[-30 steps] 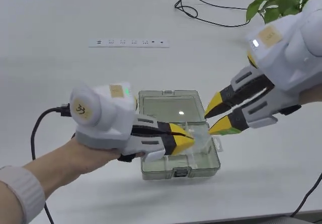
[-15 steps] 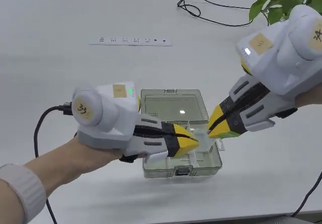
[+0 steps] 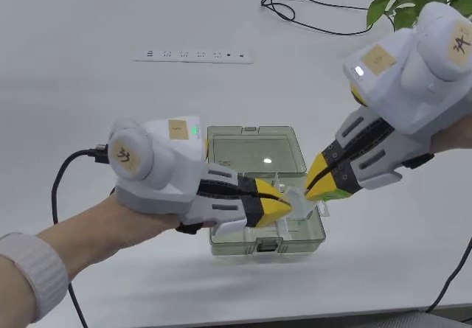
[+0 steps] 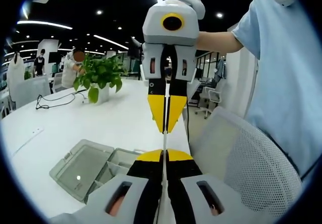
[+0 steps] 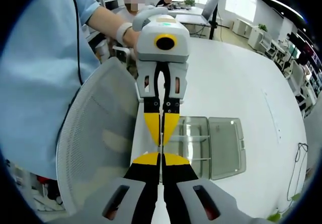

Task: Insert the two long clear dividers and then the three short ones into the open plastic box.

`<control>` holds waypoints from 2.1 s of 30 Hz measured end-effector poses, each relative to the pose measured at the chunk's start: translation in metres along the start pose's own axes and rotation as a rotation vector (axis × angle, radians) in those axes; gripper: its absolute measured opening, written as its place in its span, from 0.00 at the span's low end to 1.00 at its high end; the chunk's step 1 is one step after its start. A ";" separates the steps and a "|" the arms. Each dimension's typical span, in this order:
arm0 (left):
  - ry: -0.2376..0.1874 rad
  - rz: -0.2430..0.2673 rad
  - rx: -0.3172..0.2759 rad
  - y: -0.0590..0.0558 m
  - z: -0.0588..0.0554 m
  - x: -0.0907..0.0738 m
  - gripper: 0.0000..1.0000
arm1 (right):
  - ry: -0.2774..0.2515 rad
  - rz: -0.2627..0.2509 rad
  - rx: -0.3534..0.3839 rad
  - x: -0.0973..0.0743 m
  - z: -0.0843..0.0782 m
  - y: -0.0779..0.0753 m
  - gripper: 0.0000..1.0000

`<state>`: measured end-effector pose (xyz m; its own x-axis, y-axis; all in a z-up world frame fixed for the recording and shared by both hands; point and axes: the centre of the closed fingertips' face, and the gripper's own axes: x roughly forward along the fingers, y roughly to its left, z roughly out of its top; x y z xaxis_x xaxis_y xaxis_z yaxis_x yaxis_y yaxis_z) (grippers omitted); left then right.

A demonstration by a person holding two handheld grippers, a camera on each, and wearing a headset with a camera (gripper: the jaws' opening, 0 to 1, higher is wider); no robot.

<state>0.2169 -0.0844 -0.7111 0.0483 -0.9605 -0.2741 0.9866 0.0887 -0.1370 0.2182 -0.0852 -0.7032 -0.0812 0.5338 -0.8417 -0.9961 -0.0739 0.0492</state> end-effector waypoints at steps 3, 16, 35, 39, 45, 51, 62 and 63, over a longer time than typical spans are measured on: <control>0.005 0.025 -0.006 0.004 -0.001 -0.001 0.07 | 0.003 0.002 0.000 0.000 0.001 0.000 0.02; 0.039 0.166 -0.041 0.027 -0.015 -0.023 0.49 | 0.115 -0.083 0.021 -0.002 -0.018 -0.027 0.02; 0.104 0.344 -0.148 0.044 -0.052 -0.066 1.00 | 0.241 -0.074 0.034 0.019 -0.049 -0.046 0.02; 0.112 0.362 -0.155 0.043 -0.057 -0.072 1.00 | 0.260 -0.067 0.024 0.024 -0.053 -0.047 0.02; 0.109 0.373 -0.168 0.042 -0.059 -0.076 1.00 | 0.278 -0.063 0.026 0.026 -0.055 -0.044 0.02; 0.109 0.372 -0.176 0.042 -0.061 -0.076 1.00 | 0.284 -0.064 0.028 0.027 -0.057 -0.048 0.02; 0.105 0.371 -0.184 0.042 -0.061 -0.077 0.99 | 0.298 -0.049 0.035 0.026 -0.056 -0.046 0.02; 0.106 0.371 -0.184 0.042 -0.061 -0.077 0.99 | 0.299 -0.047 0.035 0.026 -0.057 -0.046 0.02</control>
<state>0.2455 0.0089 -0.7538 0.3690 -0.8232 -0.4315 0.8607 0.4779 -0.1757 0.2644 -0.1157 -0.7576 -0.0259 0.2638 -0.9642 -0.9995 -0.0228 0.0206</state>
